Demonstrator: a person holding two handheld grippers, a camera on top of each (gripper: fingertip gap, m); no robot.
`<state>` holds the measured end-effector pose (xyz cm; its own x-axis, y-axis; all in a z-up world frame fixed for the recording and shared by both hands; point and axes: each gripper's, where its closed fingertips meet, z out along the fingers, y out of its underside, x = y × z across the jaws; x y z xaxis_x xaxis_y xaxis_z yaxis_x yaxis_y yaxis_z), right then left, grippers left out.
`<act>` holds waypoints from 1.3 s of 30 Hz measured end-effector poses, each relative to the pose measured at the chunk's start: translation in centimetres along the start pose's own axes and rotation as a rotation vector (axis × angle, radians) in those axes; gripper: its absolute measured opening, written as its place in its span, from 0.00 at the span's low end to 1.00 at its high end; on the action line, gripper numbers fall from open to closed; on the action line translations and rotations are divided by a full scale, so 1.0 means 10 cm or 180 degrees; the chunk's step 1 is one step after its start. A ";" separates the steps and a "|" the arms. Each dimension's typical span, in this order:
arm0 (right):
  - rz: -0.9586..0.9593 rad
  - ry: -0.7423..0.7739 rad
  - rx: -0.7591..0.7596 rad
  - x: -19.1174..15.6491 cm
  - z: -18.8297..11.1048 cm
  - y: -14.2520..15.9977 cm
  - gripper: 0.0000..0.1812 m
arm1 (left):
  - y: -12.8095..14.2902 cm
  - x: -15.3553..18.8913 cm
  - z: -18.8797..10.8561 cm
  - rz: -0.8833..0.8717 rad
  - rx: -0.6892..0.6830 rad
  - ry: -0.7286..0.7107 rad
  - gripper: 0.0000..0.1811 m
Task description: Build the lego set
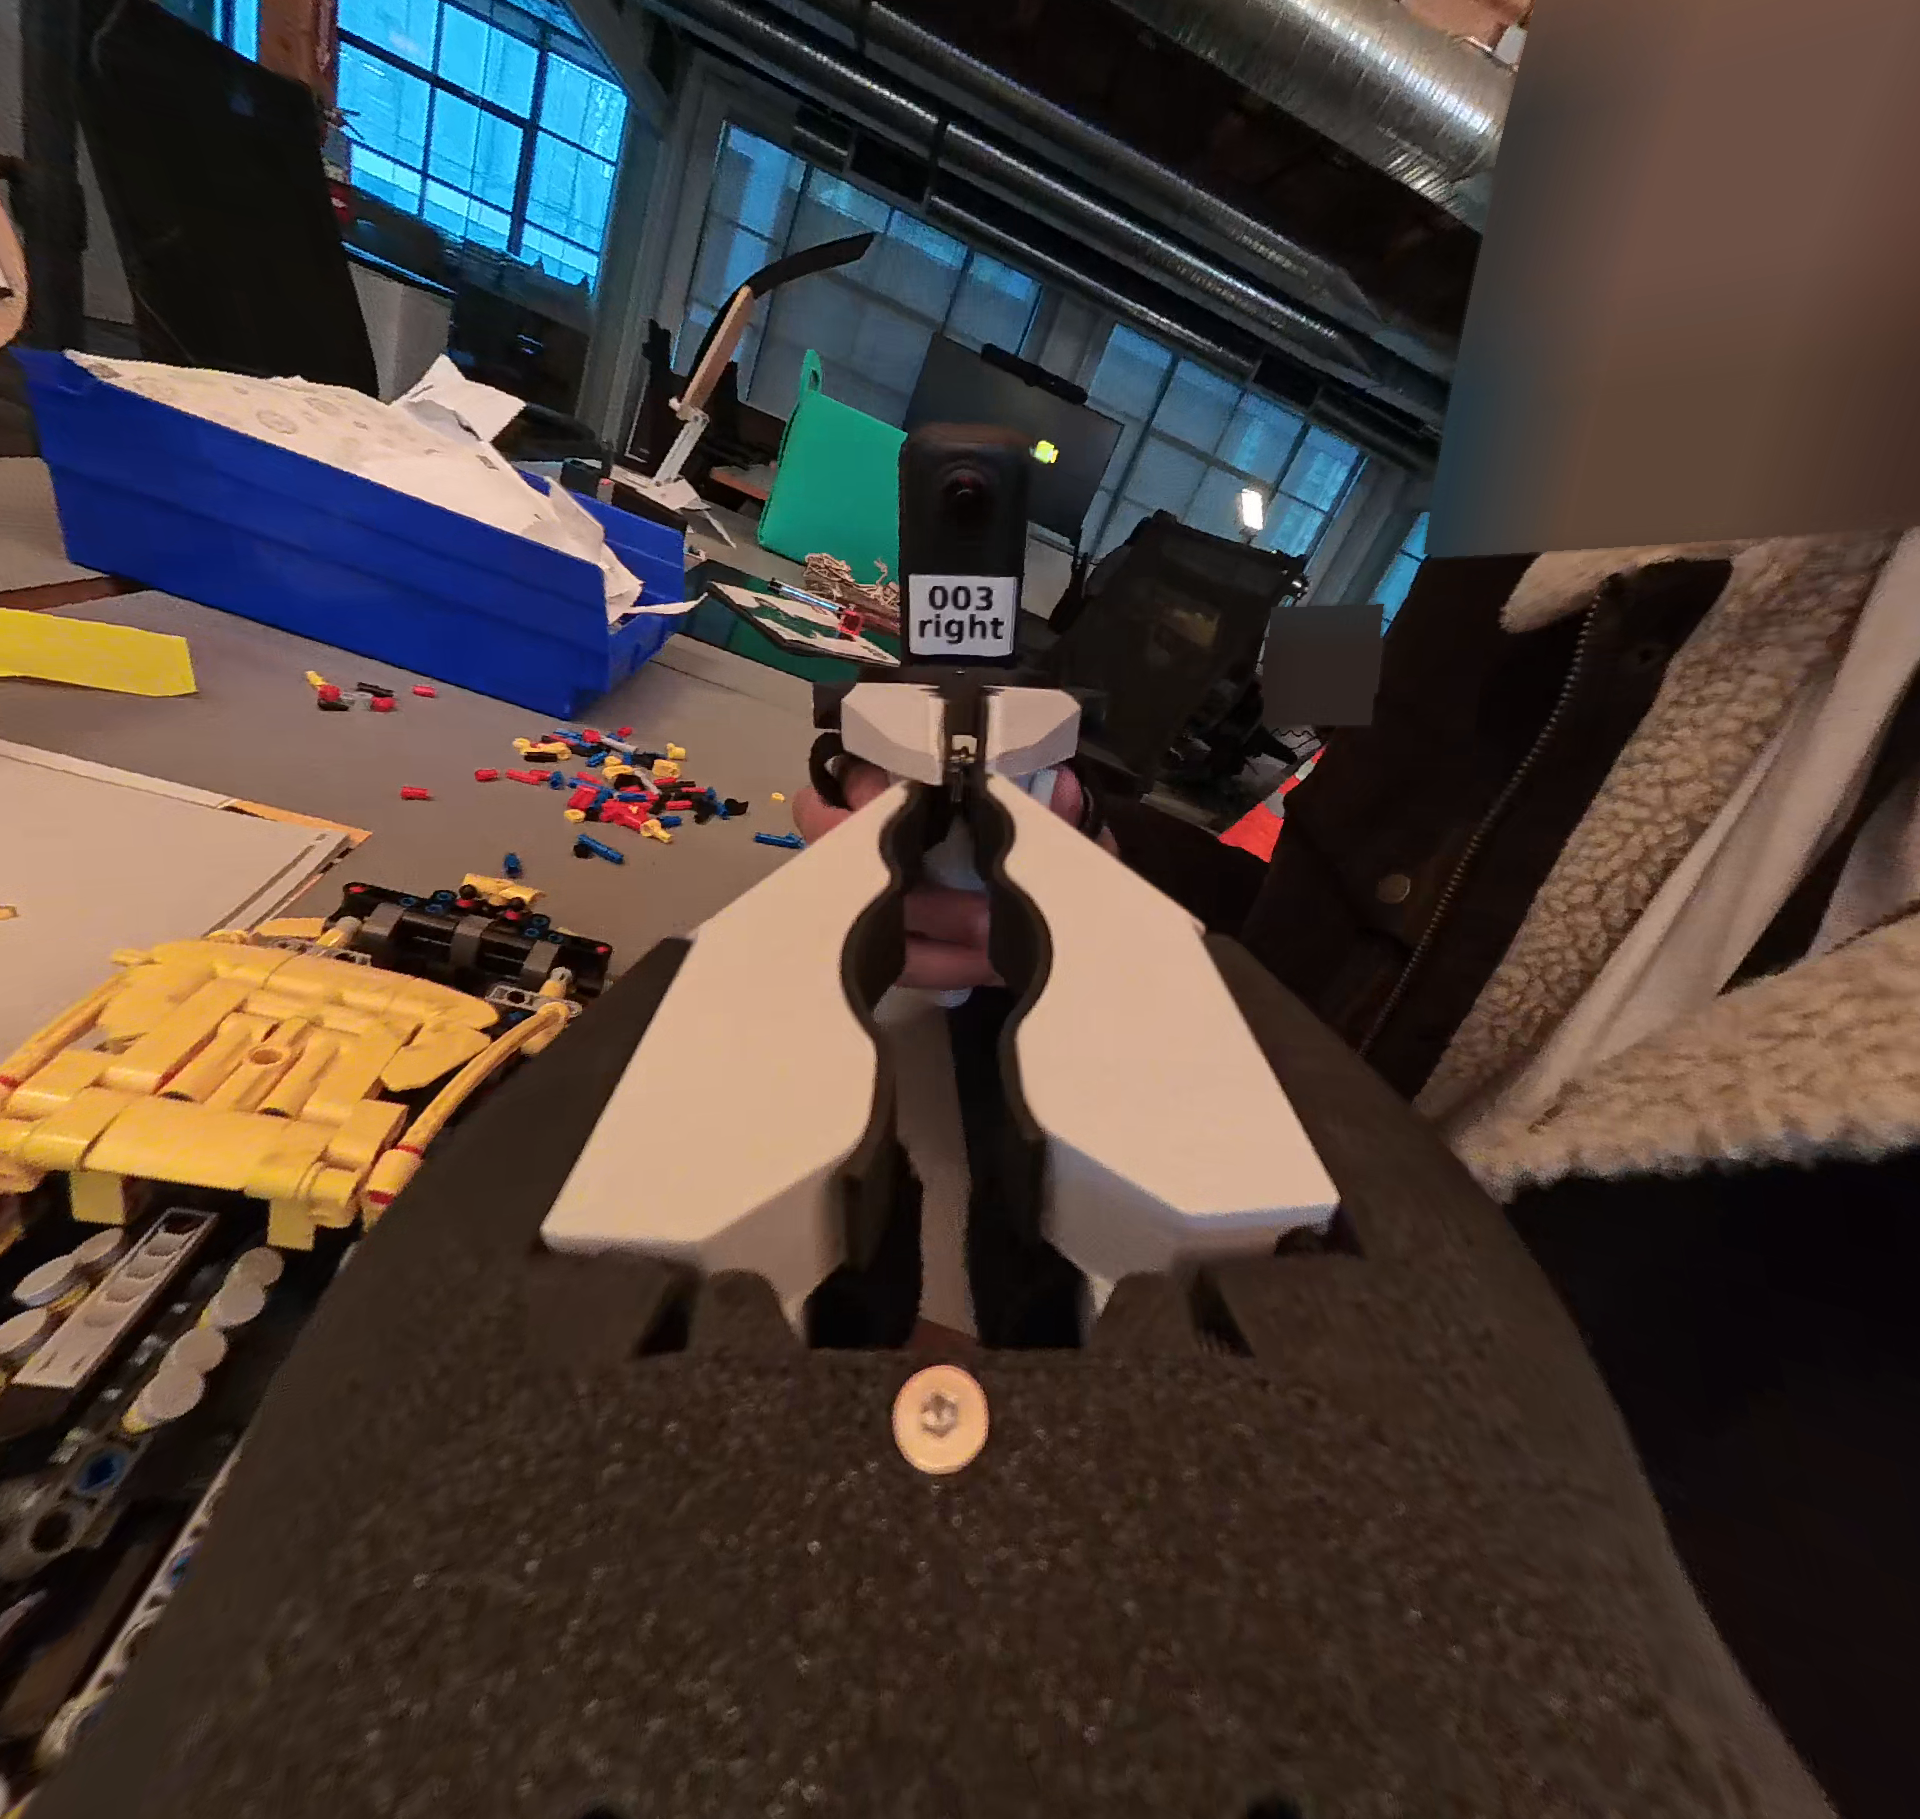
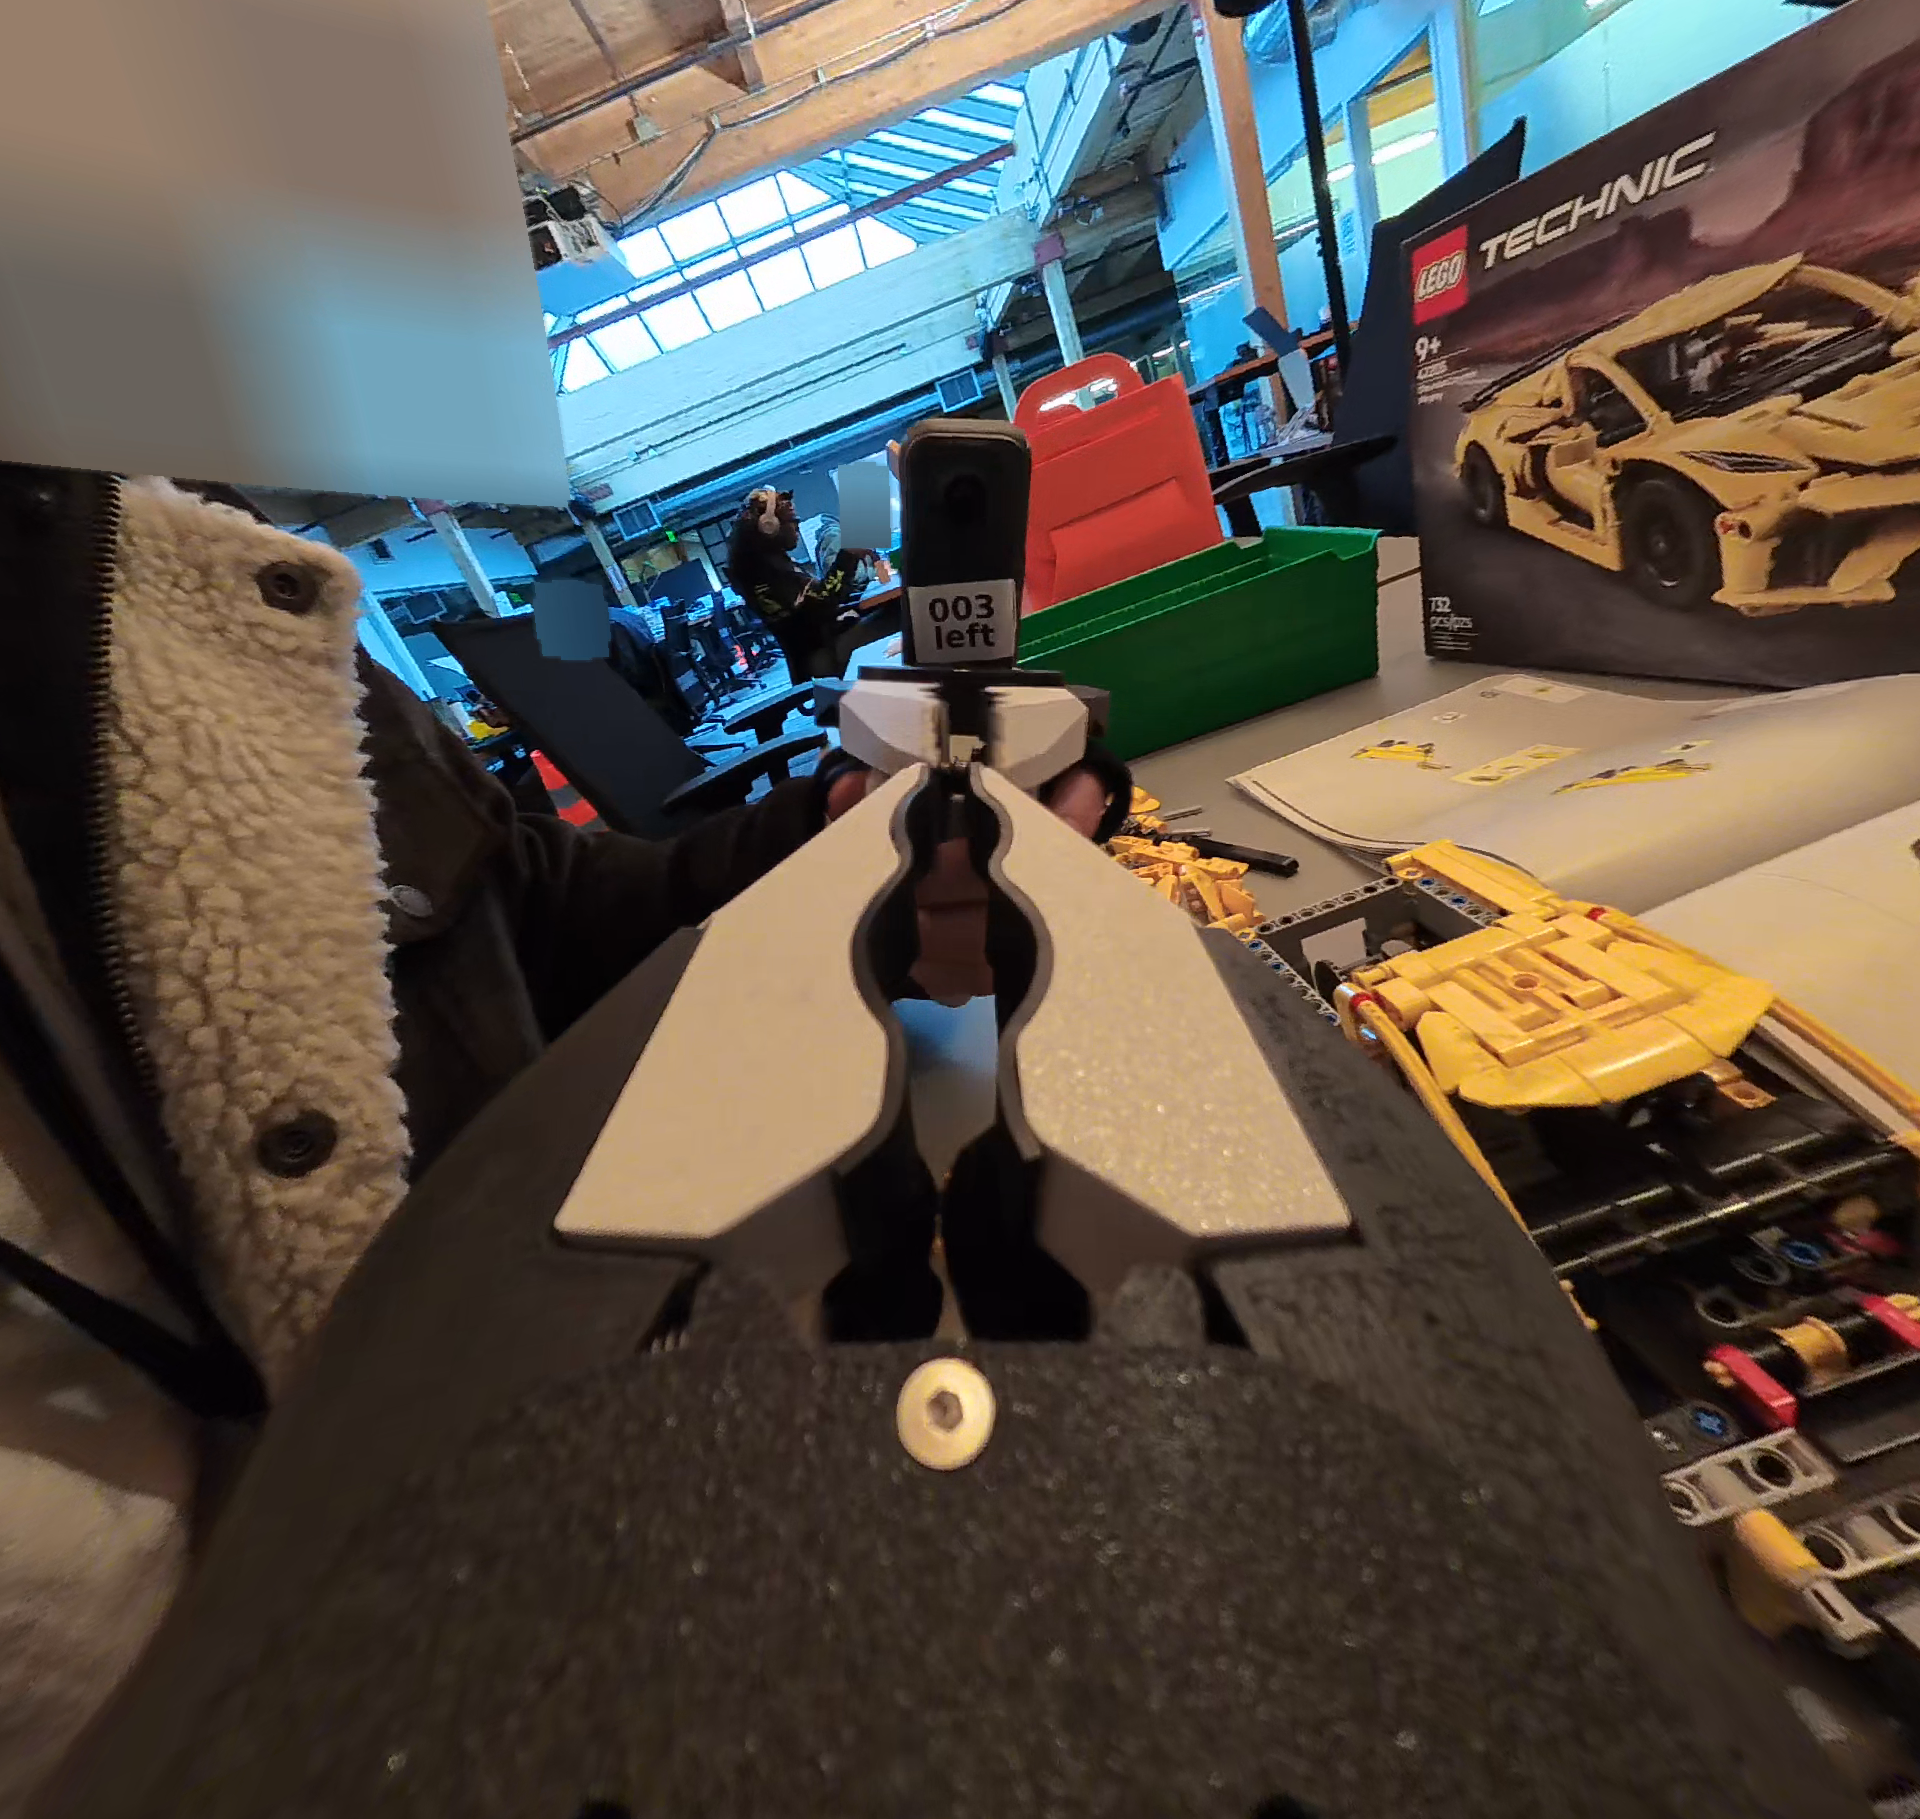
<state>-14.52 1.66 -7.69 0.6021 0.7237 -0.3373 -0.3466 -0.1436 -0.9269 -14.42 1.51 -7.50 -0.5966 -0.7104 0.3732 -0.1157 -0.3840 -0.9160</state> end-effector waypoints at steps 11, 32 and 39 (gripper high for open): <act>0.0077 -0.0039 0.0035 -0.01 0.00 0.00 0.02 | 0.02 0.01 0.00 0.0026 -0.0058 0.0043 0.04; 0.0444 0.0034 0.0099 0.11 -0.04 0.02 0.09 | -0.11 -0.18 -0.34 0.0445 -0.0227 -0.0420 0.01; 0.0360 0.0483 -0.0295 0.38 -0.06 0.28 0.10 | -0.10 -0.76 -1.13 0.0523 -0.0629 -0.1275 0.01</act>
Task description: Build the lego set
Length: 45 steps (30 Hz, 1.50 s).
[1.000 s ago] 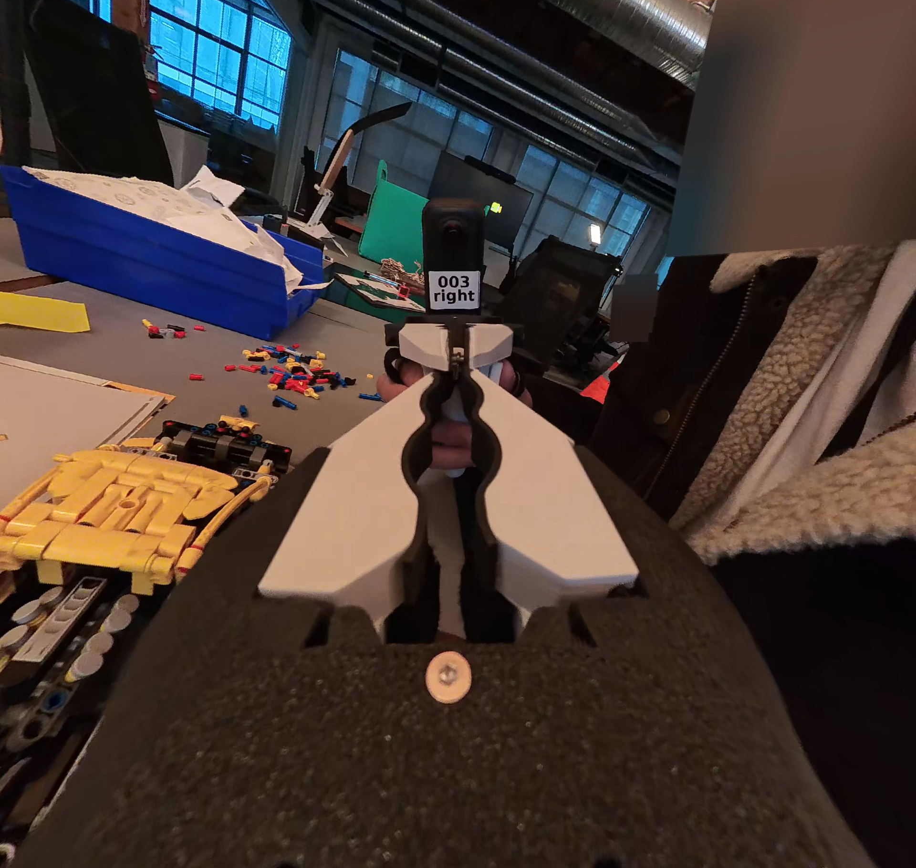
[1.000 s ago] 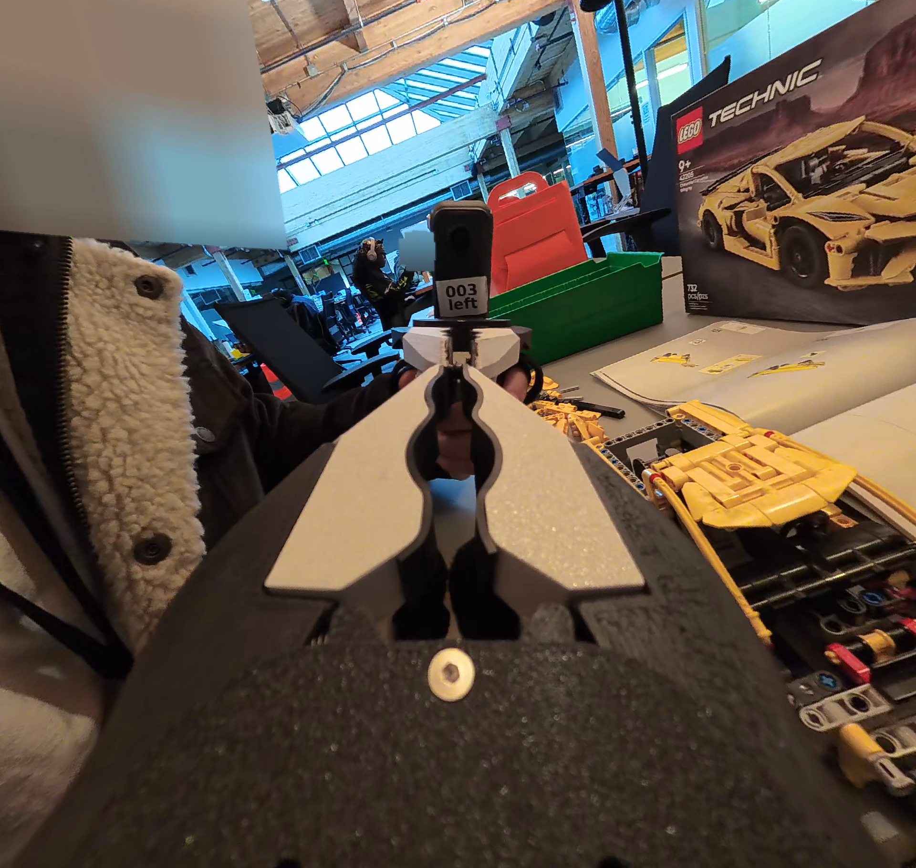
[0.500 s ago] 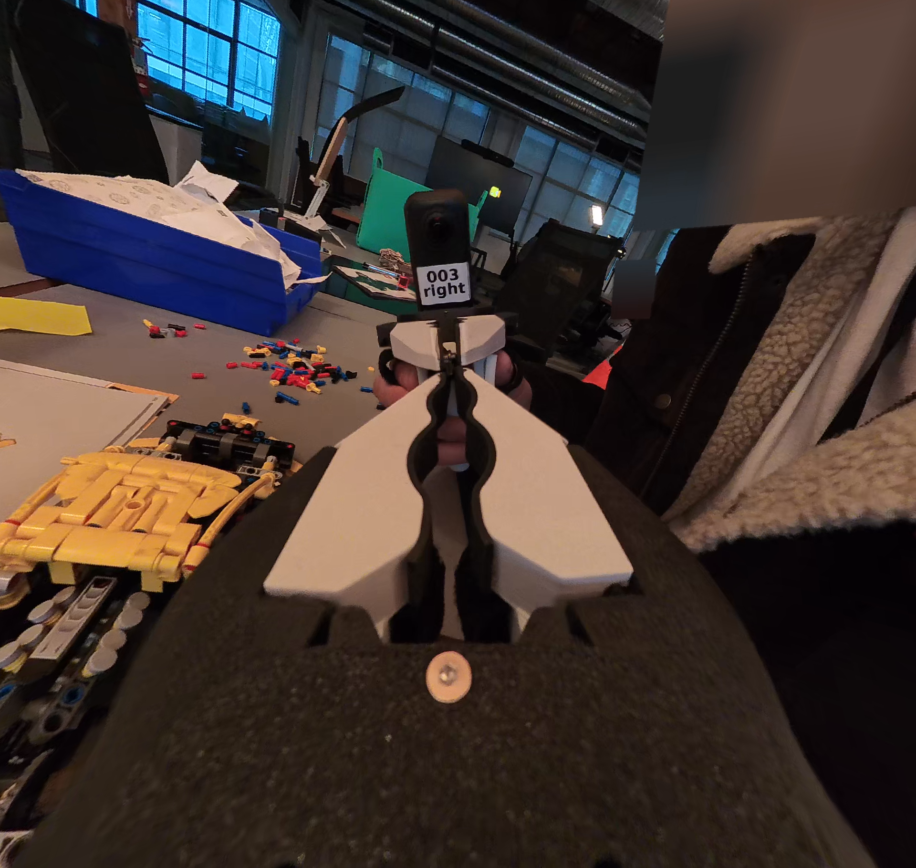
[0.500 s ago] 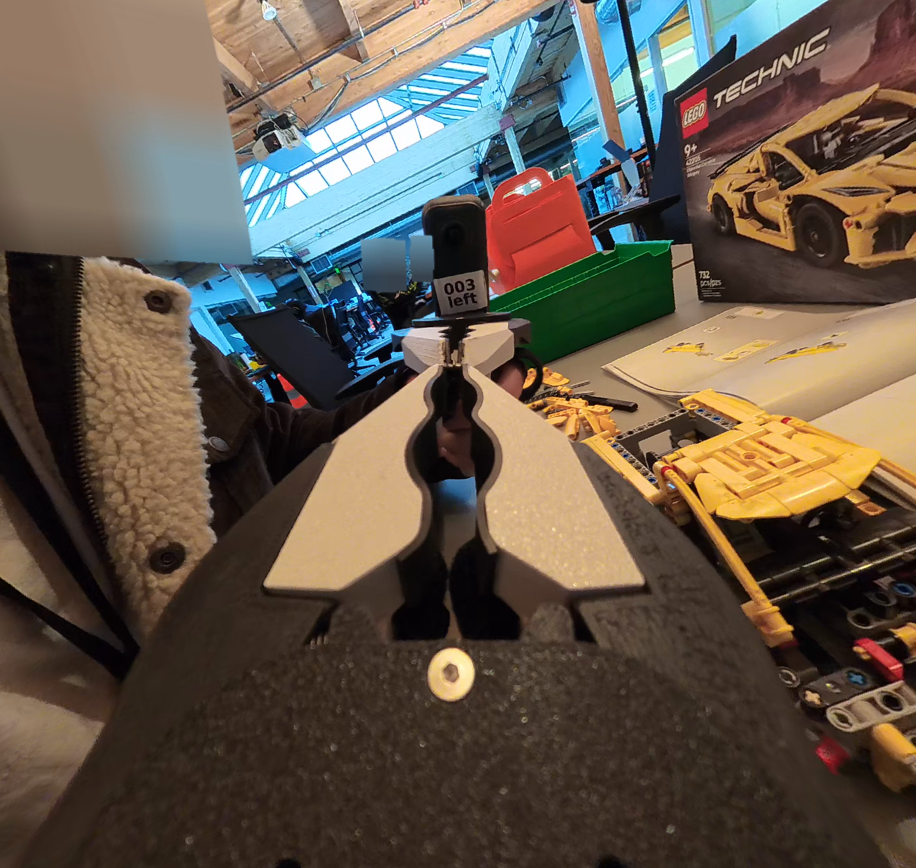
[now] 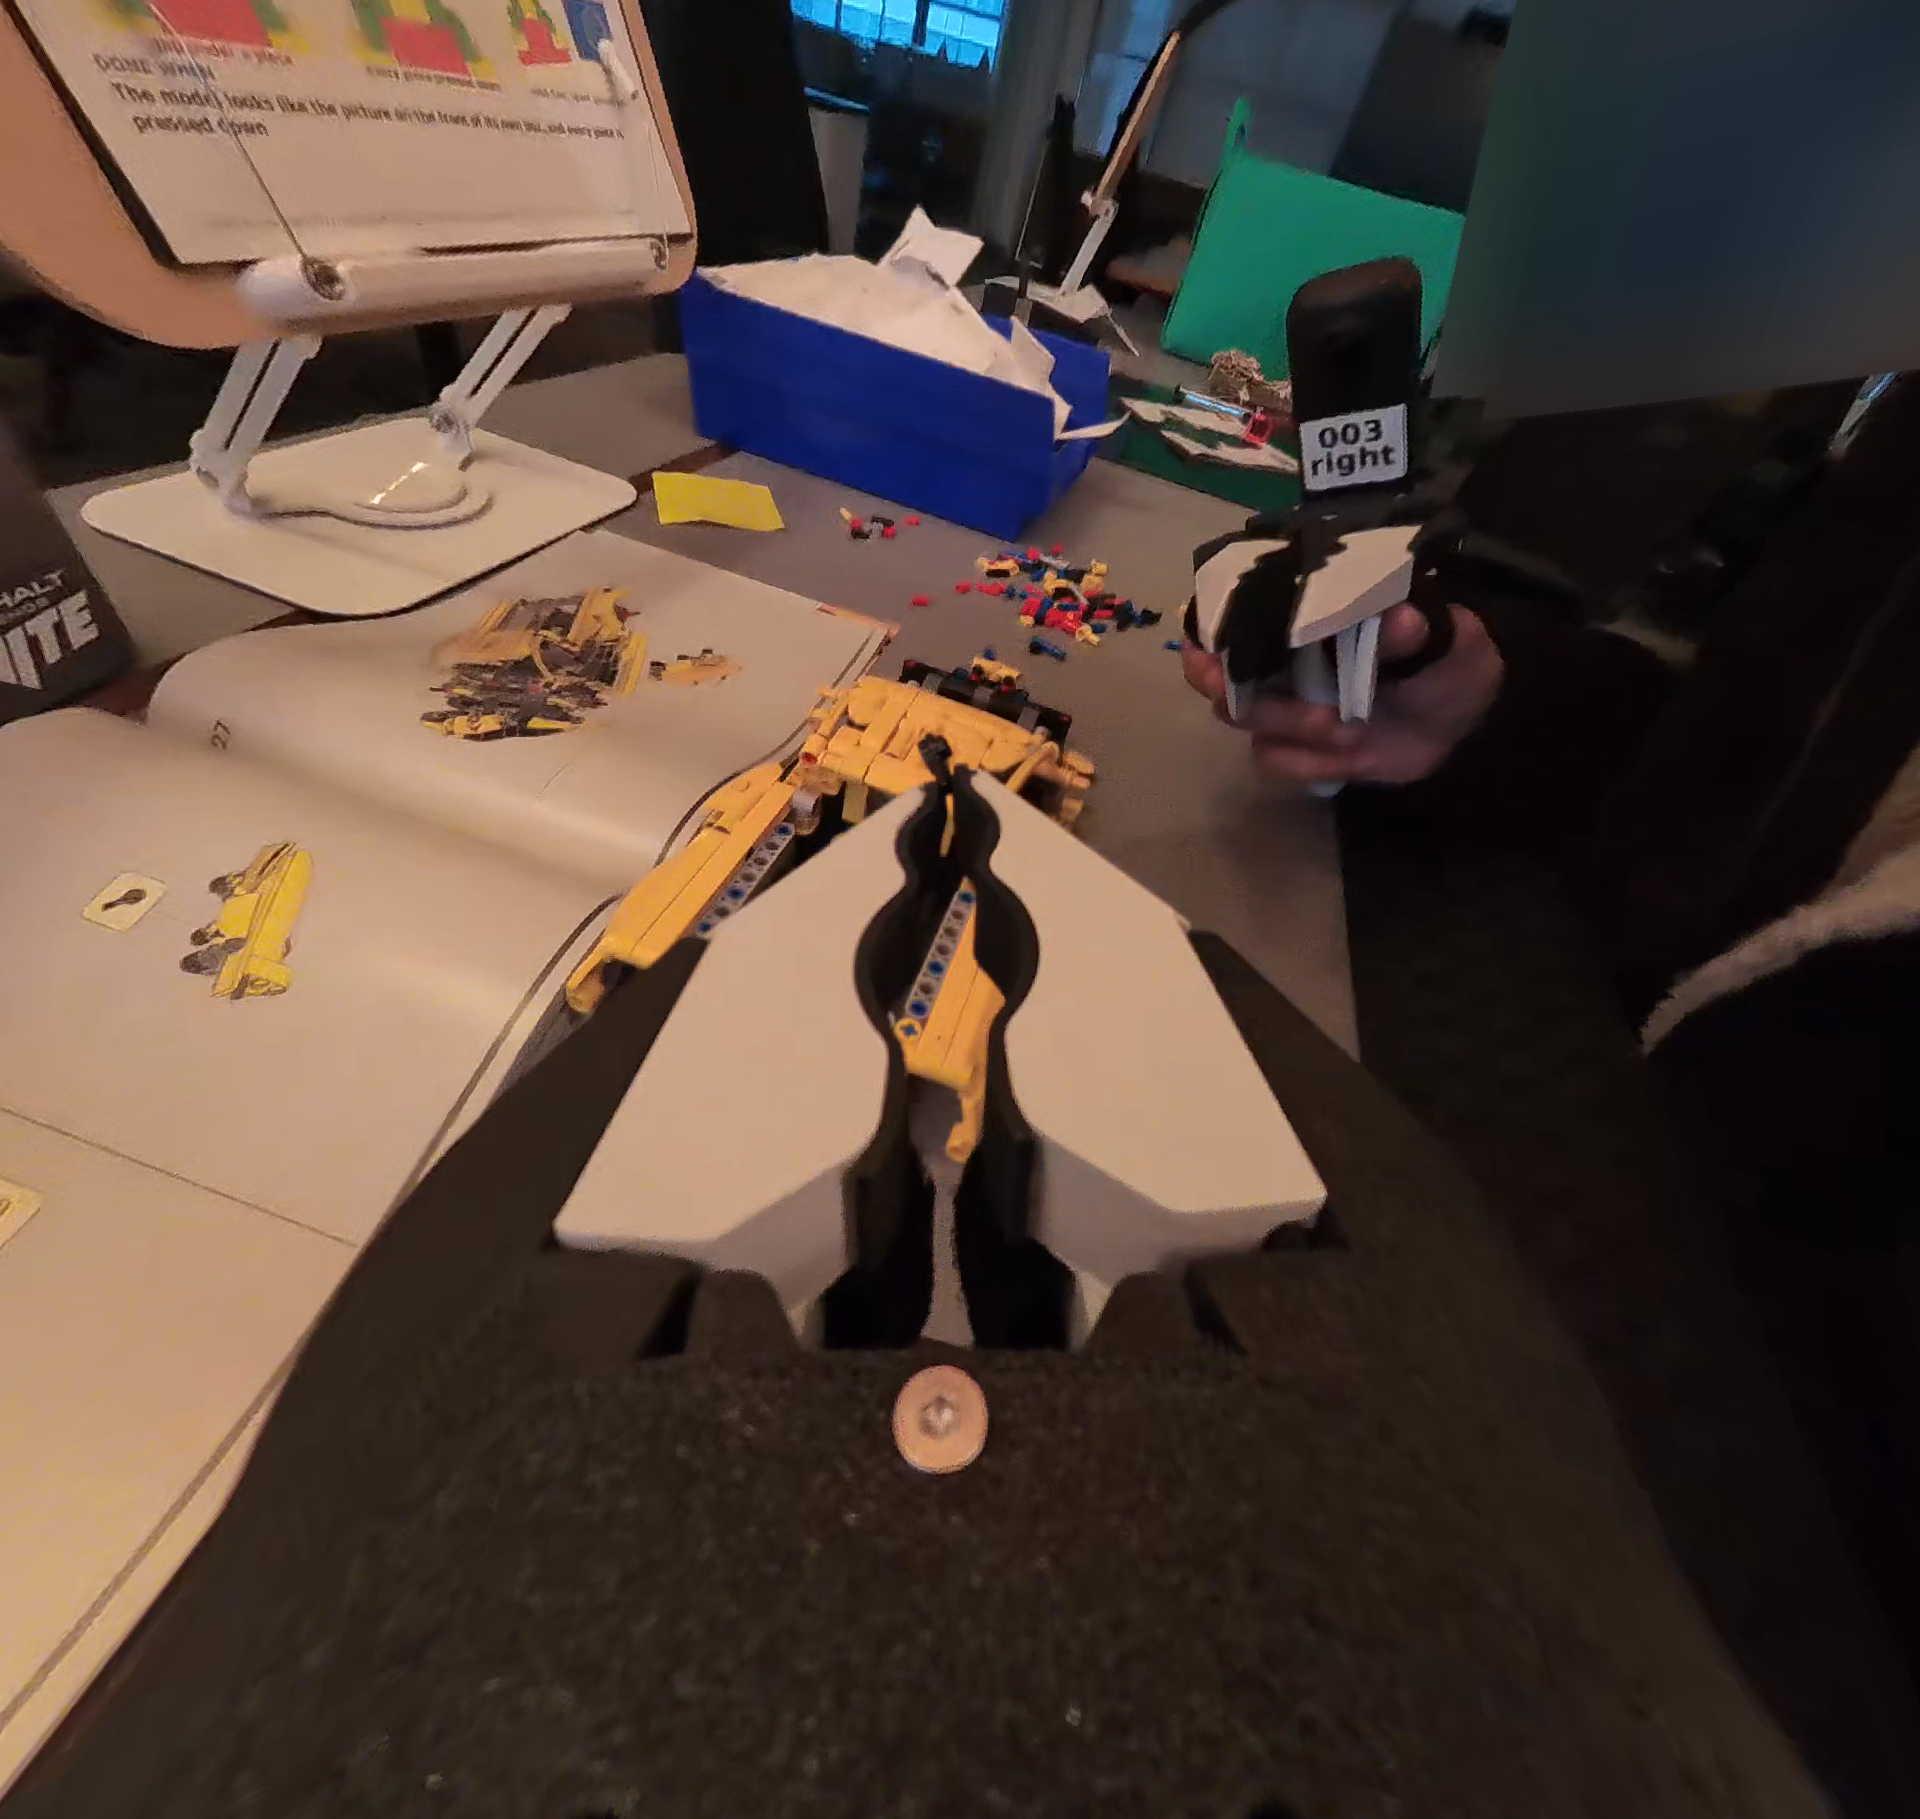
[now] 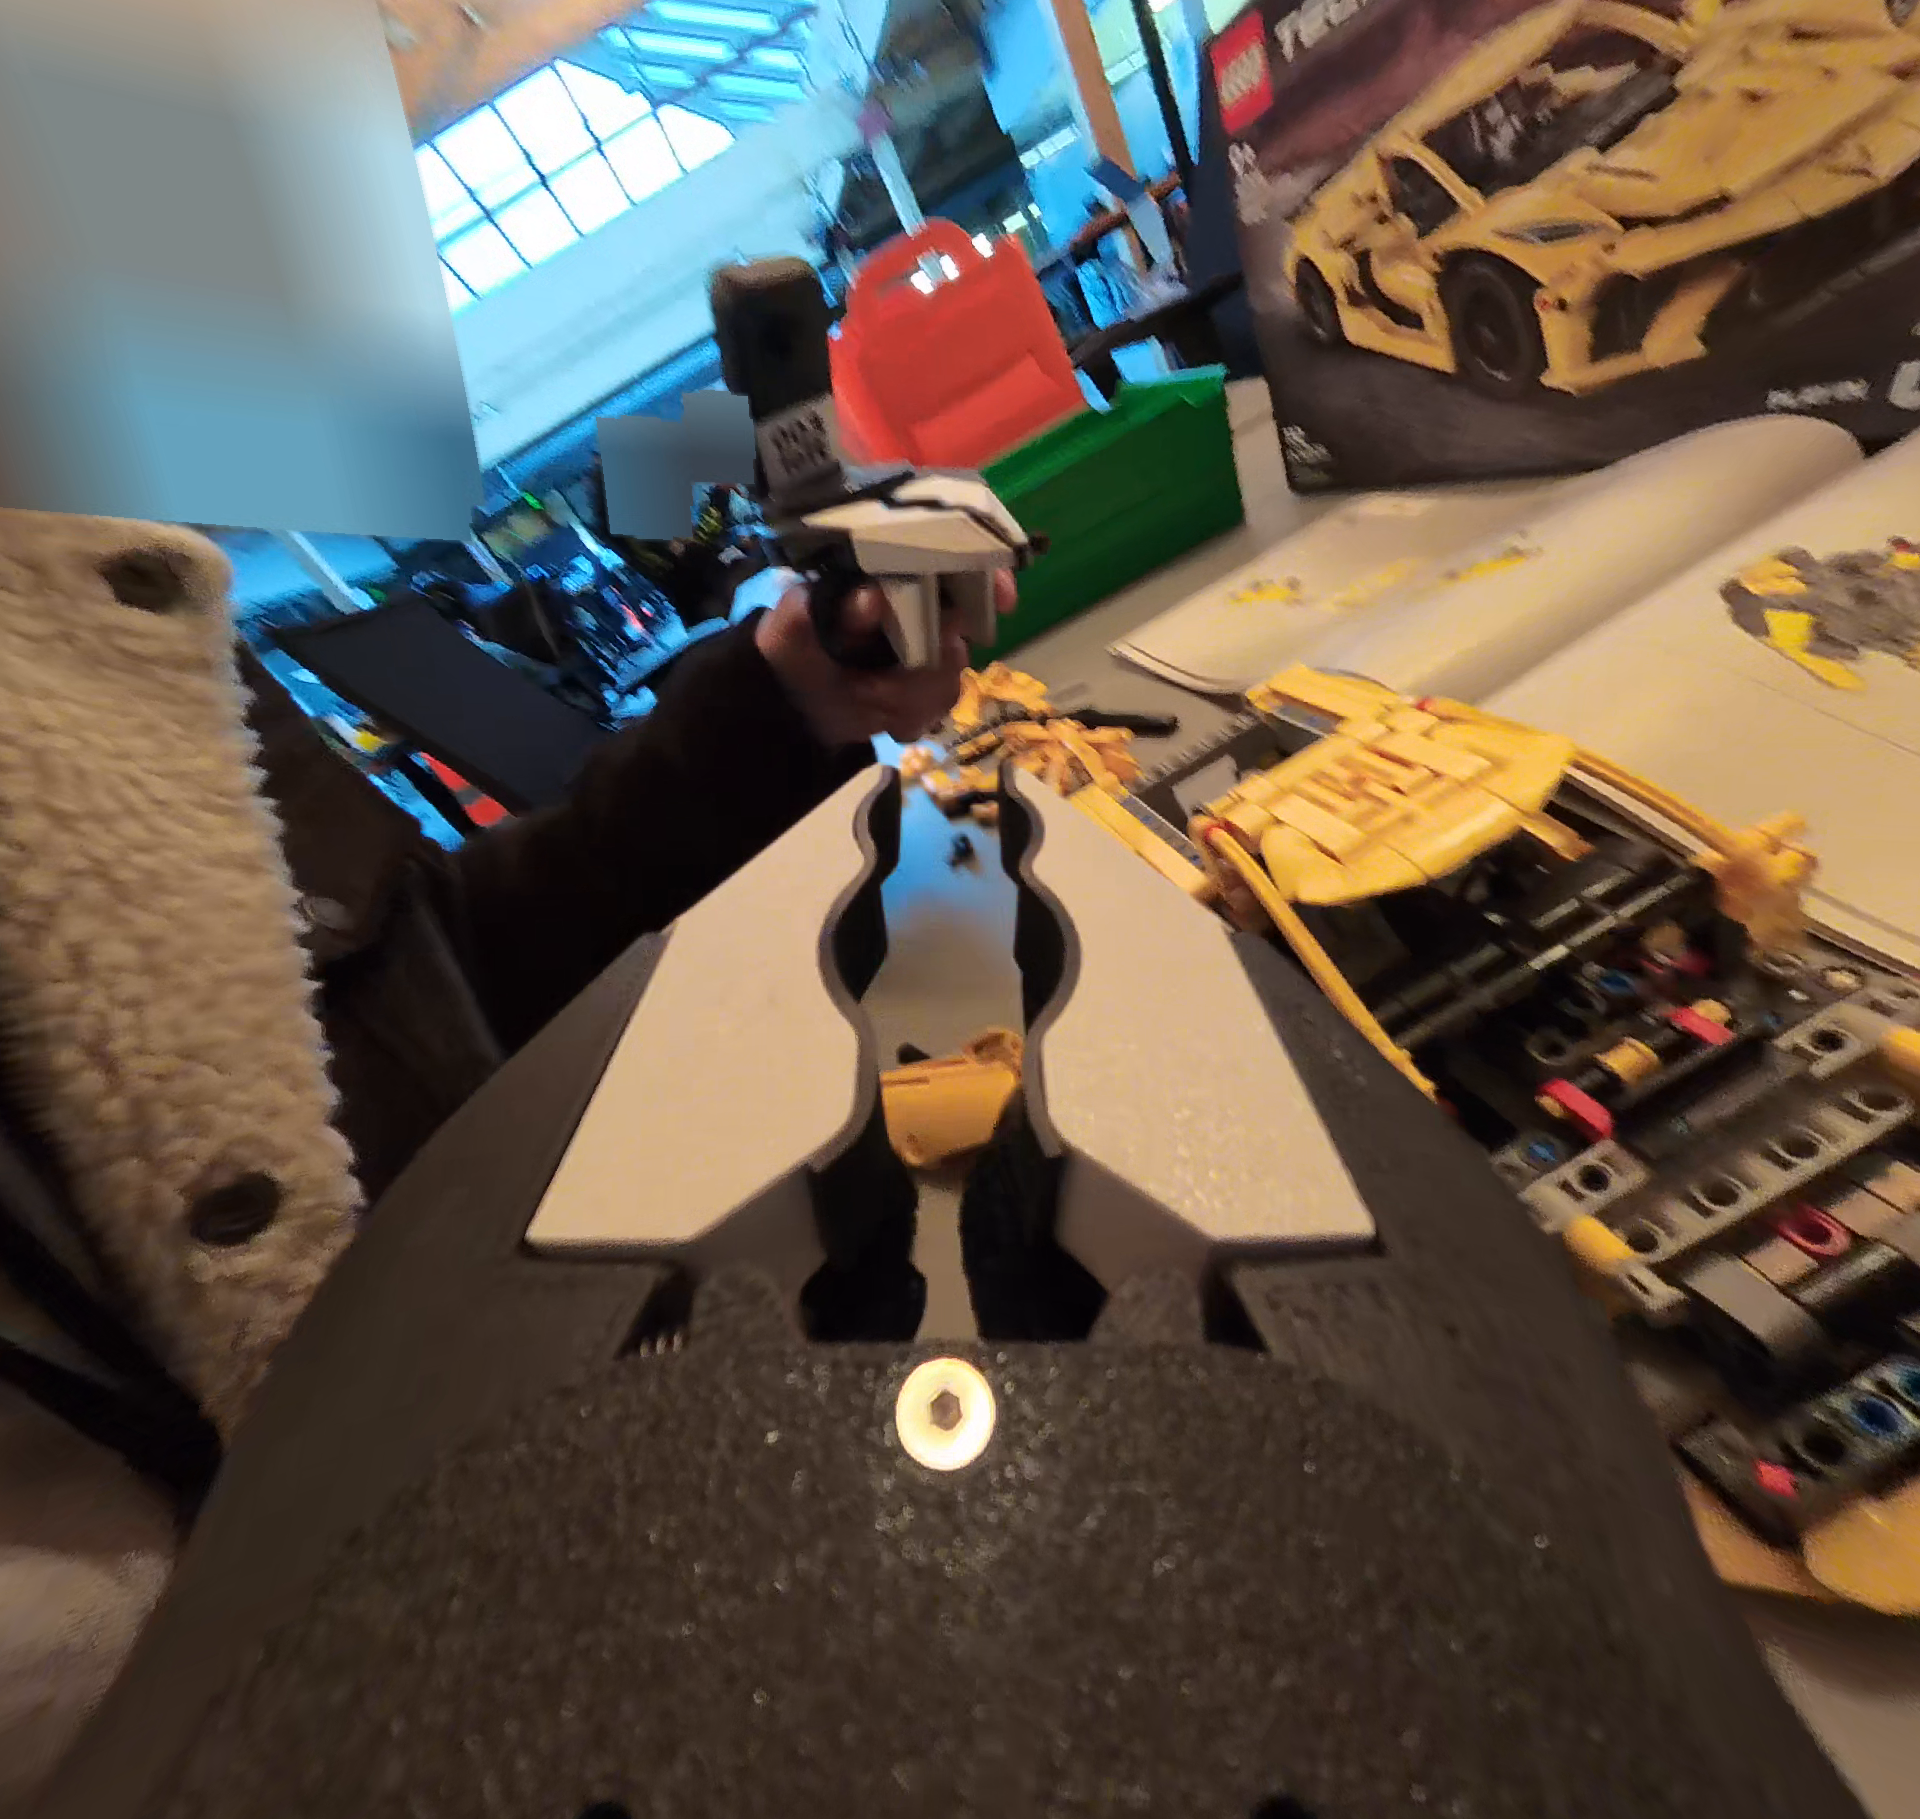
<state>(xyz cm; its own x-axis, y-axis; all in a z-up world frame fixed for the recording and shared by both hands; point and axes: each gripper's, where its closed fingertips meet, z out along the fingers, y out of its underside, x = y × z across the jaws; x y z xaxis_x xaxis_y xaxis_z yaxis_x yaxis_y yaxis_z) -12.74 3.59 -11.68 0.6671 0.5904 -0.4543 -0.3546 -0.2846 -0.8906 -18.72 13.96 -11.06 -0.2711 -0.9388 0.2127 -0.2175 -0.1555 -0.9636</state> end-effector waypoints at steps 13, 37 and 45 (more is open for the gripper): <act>-0.0220 -0.0230 -0.0285 -0.16 0.09 0.17 0.11 | 0.17 0.43 0.30 0.0087 -0.0118 0.0694 0.01; 0.0052 -0.1006 -0.0246 -0.62 0.21 0.16 0.02 | 0.12 1.31 0.46 0.0655 -0.0043 0.1469 0.01; 0.0061 -0.0938 -0.0290 -0.59 0.21 0.17 0.02 | 0.14 1.28 0.47 0.0639 -0.0086 0.1433 0.01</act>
